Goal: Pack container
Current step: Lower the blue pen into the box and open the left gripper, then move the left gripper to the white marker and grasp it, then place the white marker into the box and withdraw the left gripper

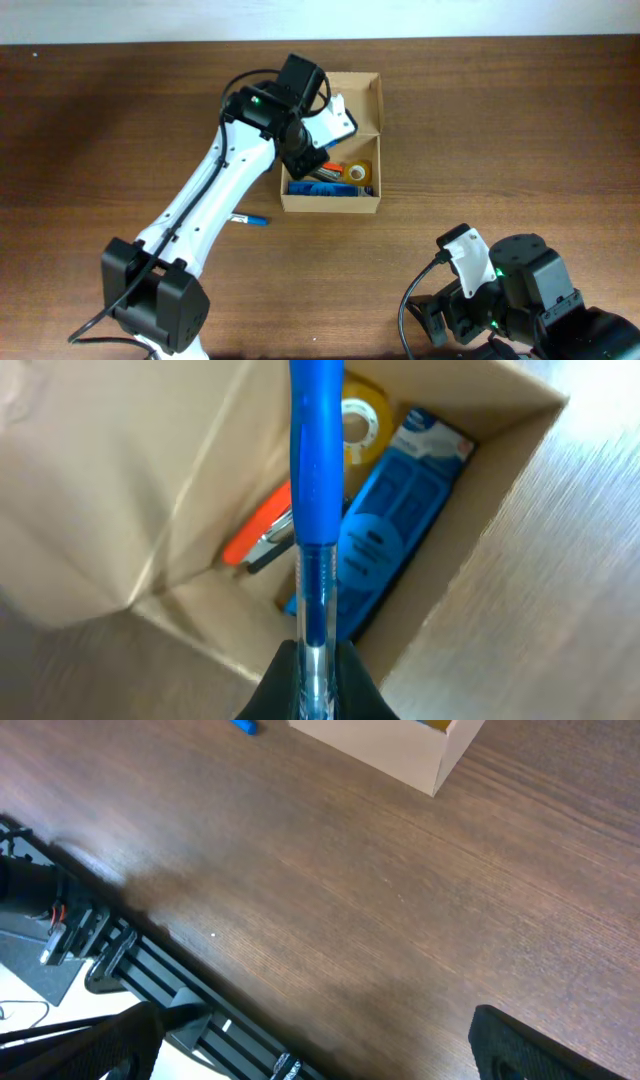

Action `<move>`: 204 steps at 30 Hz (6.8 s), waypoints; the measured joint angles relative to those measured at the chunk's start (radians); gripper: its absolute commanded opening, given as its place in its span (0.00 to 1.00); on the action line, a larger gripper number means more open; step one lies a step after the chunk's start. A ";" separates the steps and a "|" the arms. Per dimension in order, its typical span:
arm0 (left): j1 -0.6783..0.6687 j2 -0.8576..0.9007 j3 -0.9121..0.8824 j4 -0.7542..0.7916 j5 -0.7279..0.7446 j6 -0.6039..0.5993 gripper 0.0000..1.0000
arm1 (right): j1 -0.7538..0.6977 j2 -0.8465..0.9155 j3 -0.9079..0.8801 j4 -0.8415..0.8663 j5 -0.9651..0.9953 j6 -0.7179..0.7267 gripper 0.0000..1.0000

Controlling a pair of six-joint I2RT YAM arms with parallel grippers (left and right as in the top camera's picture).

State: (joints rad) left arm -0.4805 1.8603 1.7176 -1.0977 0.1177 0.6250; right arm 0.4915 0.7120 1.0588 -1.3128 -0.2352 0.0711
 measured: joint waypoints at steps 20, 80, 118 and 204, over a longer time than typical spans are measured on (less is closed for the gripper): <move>0.000 0.076 -0.130 0.093 0.117 0.618 0.02 | 0.000 0.000 0.000 0.000 0.003 0.000 0.99; -0.058 -0.351 -0.087 -0.140 -0.221 -0.081 0.02 | 0.000 0.000 0.000 0.000 0.003 0.000 0.99; 0.232 -0.296 -0.715 0.323 -0.250 -1.689 1.00 | 0.000 0.000 0.000 0.000 0.003 0.000 0.99; -0.159 -0.102 -0.130 0.294 -0.010 0.231 0.02 | 0.000 0.000 0.000 0.000 0.003 0.000 0.99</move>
State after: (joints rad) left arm -0.6392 1.7580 1.5875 -0.8040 0.1078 0.8558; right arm 0.4915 0.7120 1.0588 -1.3128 -0.2317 0.0715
